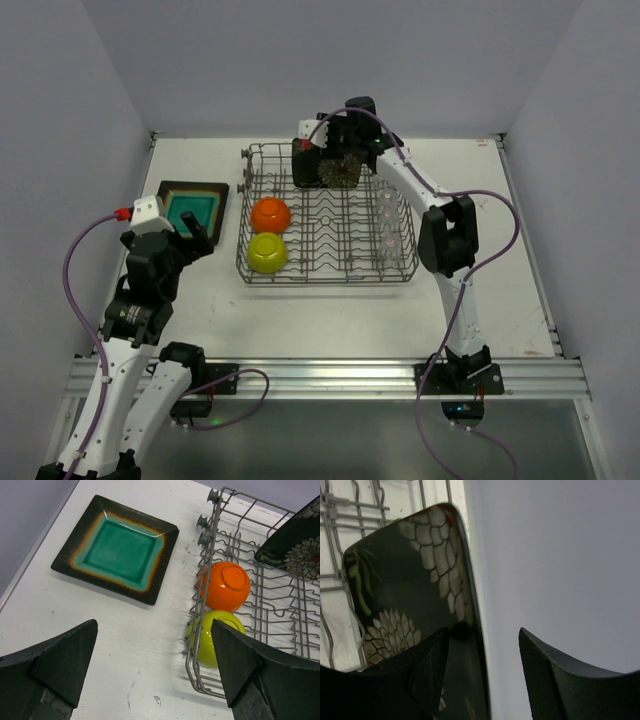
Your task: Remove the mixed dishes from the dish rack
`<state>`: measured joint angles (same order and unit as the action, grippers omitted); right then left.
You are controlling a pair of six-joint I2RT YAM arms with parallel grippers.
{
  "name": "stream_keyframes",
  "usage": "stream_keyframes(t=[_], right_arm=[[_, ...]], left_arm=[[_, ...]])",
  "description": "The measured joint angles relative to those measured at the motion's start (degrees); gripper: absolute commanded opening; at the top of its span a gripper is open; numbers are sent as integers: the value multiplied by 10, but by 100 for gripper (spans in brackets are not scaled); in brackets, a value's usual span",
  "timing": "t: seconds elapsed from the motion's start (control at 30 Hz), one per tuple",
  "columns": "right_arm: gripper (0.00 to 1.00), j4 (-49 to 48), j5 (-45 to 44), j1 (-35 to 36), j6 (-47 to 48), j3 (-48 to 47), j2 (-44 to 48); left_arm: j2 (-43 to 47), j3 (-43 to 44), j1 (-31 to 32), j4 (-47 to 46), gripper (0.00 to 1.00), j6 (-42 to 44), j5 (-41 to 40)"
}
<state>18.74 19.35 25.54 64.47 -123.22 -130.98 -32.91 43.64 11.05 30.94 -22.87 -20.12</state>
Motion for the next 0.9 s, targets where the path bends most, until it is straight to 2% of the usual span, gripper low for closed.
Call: stream_keyframes(t=[0.1,0.2,0.23,0.27,0.3,0.4,0.9], right_arm=[[52,-9,-4,-1,12,20,0],[34,-10,-3,-2,16,30,0],[19,-10,-2,-2,20,33,0],[18,-9,12,-2,20,32,2],[12,5,33,-2,12,32,10],[1,12,42,7,7,34,13],[0,-8,53,6,22,45,13]], left_arm=[[0,-1,0,0,100,0,0],[0,-1,0,0,100,0,0],[0,-1,0,0,100,0,0],[0,-1,0,0,100,0,0],[0,-1,0,0,100,0,0],[0,-1,0,0,100,0,0],[2,-1,0,0,100,0,0]])
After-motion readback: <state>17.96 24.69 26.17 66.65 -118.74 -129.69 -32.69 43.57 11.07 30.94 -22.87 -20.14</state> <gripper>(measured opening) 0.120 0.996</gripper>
